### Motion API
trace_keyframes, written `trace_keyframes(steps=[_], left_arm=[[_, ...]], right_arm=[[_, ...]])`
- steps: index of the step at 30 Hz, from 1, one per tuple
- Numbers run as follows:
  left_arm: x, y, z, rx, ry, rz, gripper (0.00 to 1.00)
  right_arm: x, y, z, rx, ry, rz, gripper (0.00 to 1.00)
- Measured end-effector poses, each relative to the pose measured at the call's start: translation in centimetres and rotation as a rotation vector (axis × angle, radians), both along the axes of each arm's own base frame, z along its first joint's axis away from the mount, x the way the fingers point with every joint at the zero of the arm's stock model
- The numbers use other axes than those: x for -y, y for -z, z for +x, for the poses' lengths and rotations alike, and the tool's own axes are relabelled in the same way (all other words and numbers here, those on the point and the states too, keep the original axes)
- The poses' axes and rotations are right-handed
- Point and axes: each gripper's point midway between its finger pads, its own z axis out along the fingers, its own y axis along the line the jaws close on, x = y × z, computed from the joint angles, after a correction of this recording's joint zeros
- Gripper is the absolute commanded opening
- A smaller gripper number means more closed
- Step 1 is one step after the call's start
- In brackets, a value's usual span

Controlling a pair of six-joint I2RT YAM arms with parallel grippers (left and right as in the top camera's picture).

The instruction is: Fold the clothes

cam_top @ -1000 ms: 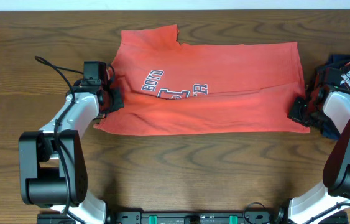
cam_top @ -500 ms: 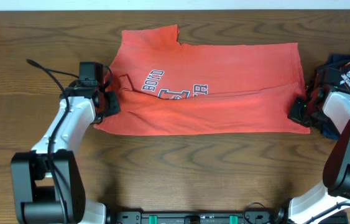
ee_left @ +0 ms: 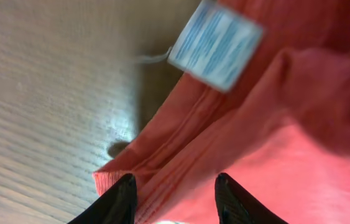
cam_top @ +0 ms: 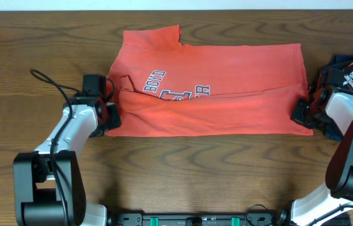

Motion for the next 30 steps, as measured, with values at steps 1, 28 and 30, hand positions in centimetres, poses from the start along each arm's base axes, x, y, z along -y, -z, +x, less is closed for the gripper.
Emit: trace_keyframes(steps=[1, 28, 30], left_arm=[[-0.1, 0.3, -0.4, -0.007, -0.002, 0.009, 0.36], [-3.1, 0.3, -12.3, -0.455, -0.267, 0.017, 0.06], [-3.5, 0.3, -12.5, -0.462, -0.294, 0.012, 0.06]], right_arm=[[0.0, 0.0, 0.0, 0.000, 0.000, 0.000, 0.06], [-0.3, 0.0, -8.2, -0.337, 0.050, -0.028, 0.01], [-0.5, 0.0, -8.9, -0.366, 0.055, -0.022, 0.01]])
